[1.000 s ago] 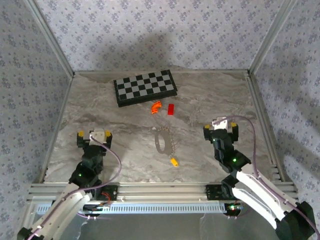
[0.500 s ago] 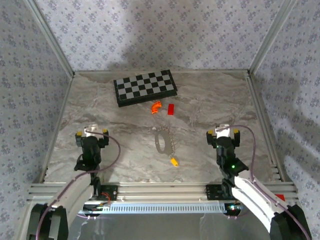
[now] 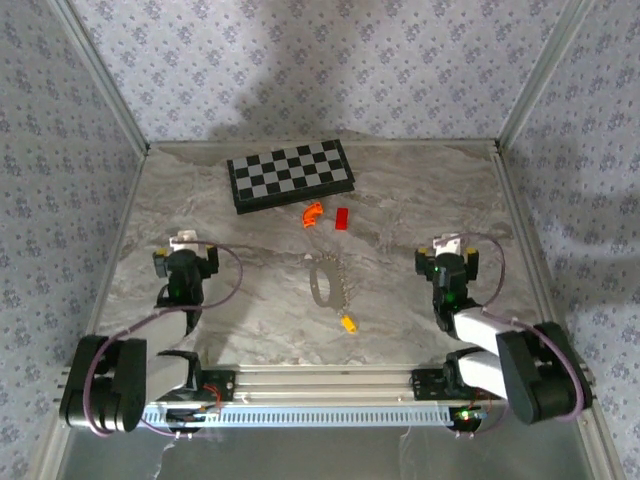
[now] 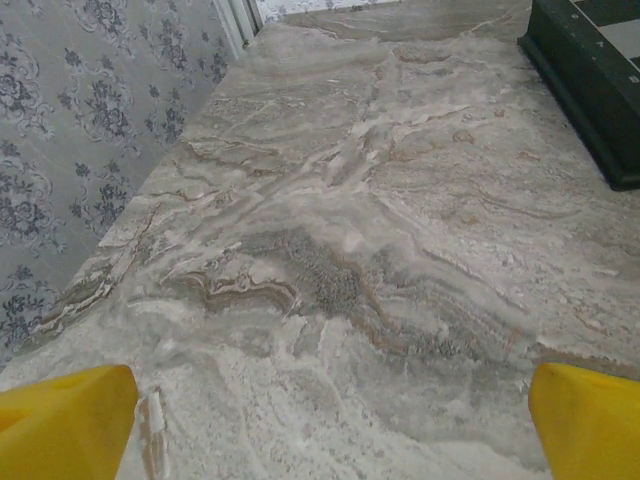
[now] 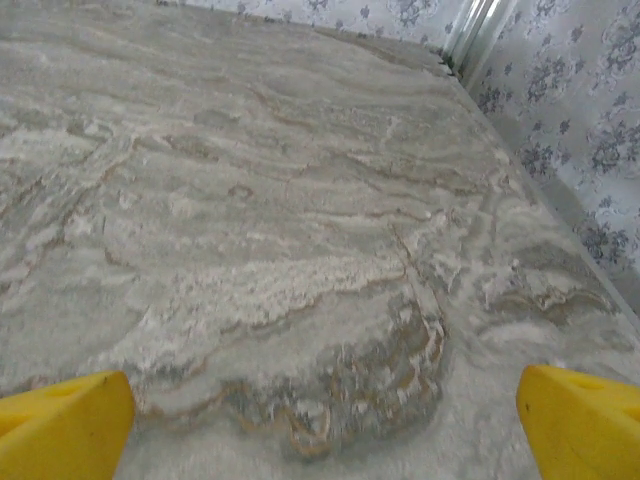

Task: Put the keys on the keyring

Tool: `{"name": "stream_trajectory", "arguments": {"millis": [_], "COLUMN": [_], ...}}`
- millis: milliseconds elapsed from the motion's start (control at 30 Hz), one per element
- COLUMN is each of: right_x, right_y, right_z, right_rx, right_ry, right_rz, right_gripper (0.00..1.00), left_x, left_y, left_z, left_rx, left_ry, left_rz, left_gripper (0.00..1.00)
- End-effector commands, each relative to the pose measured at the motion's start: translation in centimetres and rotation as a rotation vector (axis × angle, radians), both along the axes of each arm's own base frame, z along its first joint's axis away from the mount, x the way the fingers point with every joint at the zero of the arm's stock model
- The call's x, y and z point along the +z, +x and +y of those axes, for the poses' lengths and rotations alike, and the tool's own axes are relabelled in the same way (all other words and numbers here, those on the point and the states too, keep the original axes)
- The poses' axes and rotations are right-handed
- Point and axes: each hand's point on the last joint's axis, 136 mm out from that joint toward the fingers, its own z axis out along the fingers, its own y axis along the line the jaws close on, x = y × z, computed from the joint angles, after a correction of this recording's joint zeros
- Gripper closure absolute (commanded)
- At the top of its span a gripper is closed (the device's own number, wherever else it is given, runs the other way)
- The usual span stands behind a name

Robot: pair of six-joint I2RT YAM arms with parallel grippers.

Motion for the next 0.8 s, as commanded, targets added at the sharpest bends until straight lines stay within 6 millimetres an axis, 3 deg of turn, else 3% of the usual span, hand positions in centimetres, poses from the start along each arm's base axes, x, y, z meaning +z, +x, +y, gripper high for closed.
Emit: {"name": "stream_trajectory", "arguments": {"millis": [0, 333, 500, 600, 767], "right_x": [2.8, 1.4, 0.5, 0.4, -0.7], "right_y": [2.0, 3.4, 3.6, 4.0, 4.9], "right_z": [0.2, -0.2, -1.4, -1.7, -2.8], "right_rx": [0.003, 0.021, 0.002, -0.01, -0.054], "right_ry": [0.033, 0.017, 0.098, 0.047, 0.117], "right_rz": [-0.111, -0.119, -0.107, -0.126, -0.038], "right_gripper": [0.0, 0.0, 0.0, 0.0, 0.0], "left_x": [2.5, 2.3, 1.9, 1.3, 0.6], "left_y": [1.6, 3.0, 3.7, 4.0, 4.7], "left_z": [0.4, 0.3, 0.2, 0.1, 0.1], "left_rx": [0.017, -0.005, -0.009, -0.015, -0.014], "left_ry": [-0.048, -0.067, -0.098, -0.096, -0.103], "left_rz": [-0.11, -0.107, -0.125, -0.114, -0.109], "left_gripper": [0.0, 0.0, 0.0, 0.0, 0.0]}}
